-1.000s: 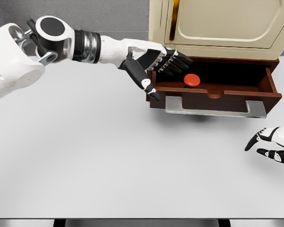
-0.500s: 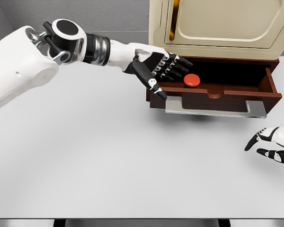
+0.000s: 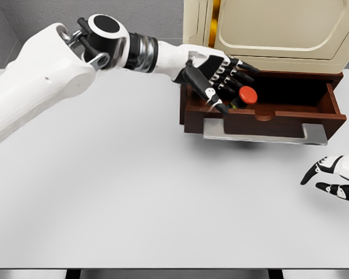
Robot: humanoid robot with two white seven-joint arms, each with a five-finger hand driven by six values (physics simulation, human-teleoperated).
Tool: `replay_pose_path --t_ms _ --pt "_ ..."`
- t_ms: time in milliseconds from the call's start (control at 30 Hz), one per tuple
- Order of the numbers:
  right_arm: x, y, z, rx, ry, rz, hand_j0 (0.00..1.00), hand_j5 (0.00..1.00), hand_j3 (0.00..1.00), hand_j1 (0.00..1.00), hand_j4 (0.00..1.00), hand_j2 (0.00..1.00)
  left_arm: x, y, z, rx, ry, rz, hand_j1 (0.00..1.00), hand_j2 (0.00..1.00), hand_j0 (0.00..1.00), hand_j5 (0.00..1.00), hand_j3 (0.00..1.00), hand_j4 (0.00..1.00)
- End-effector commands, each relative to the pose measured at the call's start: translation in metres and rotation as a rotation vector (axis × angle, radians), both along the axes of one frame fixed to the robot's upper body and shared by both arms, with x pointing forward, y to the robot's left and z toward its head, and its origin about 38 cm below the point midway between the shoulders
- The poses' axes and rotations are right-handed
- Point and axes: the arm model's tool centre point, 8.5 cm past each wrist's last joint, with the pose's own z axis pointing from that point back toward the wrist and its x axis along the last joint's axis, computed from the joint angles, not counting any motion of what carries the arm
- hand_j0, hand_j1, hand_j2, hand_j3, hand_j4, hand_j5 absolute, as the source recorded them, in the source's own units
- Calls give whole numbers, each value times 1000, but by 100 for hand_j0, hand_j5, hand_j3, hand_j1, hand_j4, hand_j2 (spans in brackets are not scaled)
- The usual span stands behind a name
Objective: Put the switch into the drawer with left arm, and close the drawer with right arm
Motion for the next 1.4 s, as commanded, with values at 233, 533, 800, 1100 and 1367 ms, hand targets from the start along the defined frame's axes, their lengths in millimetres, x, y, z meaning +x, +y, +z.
replay_pose_path --t_ms 233,533,800,1100,1367 --pt "0 0 1 6 2 -1 53 53 53 53 53 53 5 -35 -4 -16 34 -5 100 100 100 100 100 100" --pt "0 0 1 6 2 -1 52 52 52 52 52 52 2 -46 23 -39 -10 -31 100 100 100 100 100 100" --pt "0 0 0 6 4 -1 53 53 53 53 53 53 -80 27 85 -117 -155 -218 100 100 100 100 100 100" --pt "1 0 2 7 -2 -1 52 52 52 52 52 52 -83 161 49 -184 -229 -18 100 100 100 100 100 100" --pt "13 -2 23 -33 -47 18 51 51 51 51 51 51 -88 203 27 -219 -260 50 100 100 100 100 100 100"
